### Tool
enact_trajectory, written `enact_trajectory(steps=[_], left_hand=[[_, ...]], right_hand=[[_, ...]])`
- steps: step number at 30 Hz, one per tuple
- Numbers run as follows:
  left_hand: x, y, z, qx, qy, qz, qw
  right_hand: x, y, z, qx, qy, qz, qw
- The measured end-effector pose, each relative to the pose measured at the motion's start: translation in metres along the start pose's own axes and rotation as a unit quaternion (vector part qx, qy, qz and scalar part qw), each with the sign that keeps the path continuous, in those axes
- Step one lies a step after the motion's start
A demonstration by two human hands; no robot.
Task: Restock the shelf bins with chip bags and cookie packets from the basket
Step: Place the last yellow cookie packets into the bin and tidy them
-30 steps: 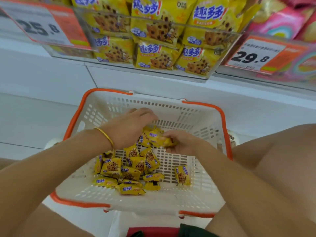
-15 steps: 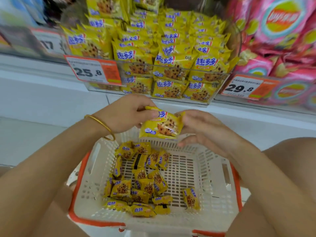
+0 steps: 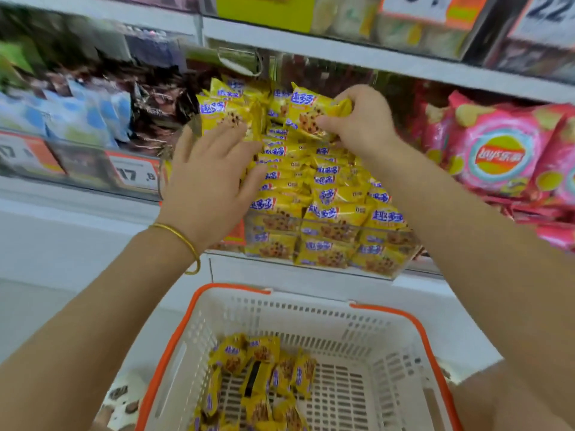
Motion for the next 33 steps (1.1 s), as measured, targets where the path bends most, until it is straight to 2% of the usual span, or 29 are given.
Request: enact_trajectory(steps=[9, 12, 15, 17, 20, 22, 24, 26, 28, 31, 33], left_hand=[[-0.015, 0.004, -0.006, -0.005, -0.025, -0.007, 1.0], [-0.016, 0.005, -0.007, -0.016, -0.034, -0.004, 0.999], [-0.015, 0.006, -0.007, -0.021, -0.032, 0.002, 0.999], [-0.009, 0.01, -0.001, -0.038, -0.023, 0.028, 0.999], [0.007, 0.022, 0.026, -0.109, -0.002, 0.092, 0.99], [0.011, 0.038, 0.051, -0.154, 0.02, 0.112, 0.981], [0.003, 0.058, 0.072, -0.179, 0.045, 0.088, 0.979], [-0.018, 0.079, 0.084, -0.18, 0.05, 0.009, 0.982], [-0.051, 0.103, 0.086, -0.168, 0.019, -0.102, 0.98], [-0.097, 0.136, 0.076, -0.131, -0.025, -0.236, 0.962], [-0.121, 0.153, 0.069, -0.113, -0.028, -0.29, 0.95]], right_hand=[[-0.044, -0.057, -0.005, 0.001, 0.101, -0.01, 0.995], [-0.054, -0.058, -0.004, 0.035, 0.127, -0.049, 0.99], [-0.055, -0.056, -0.007, 0.066, 0.166, -0.045, 0.983], [-0.049, -0.053, -0.007, 0.065, 0.177, -0.05, 0.981], [-0.021, -0.031, -0.011, 0.062, 0.196, -0.051, 0.977], [0.01, 0.007, -0.017, 0.09, 0.168, -0.029, 0.981], [0.042, 0.067, -0.02, 0.122, 0.077, -0.037, 0.989], [0.054, 0.132, -0.01, 0.113, -0.036, -0.124, 0.985], [0.032, 0.182, 0.021, 0.052, -0.063, -0.265, 0.961], [-0.046, 0.233, 0.104, -0.002, 0.109, -0.476, 0.873], [-0.103, 0.258, 0.179, -0.025, 0.223, -0.536, 0.814]])
Point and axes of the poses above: each hand's wrist, its own y-axis away from the middle knuckle, its own x-axis out of the back of the hand, z = x × y, the point moved 7 cm from there along -y, towards the middle knuckle, and after that the axes turned 12 degrees about y, right-handed, at the moved point
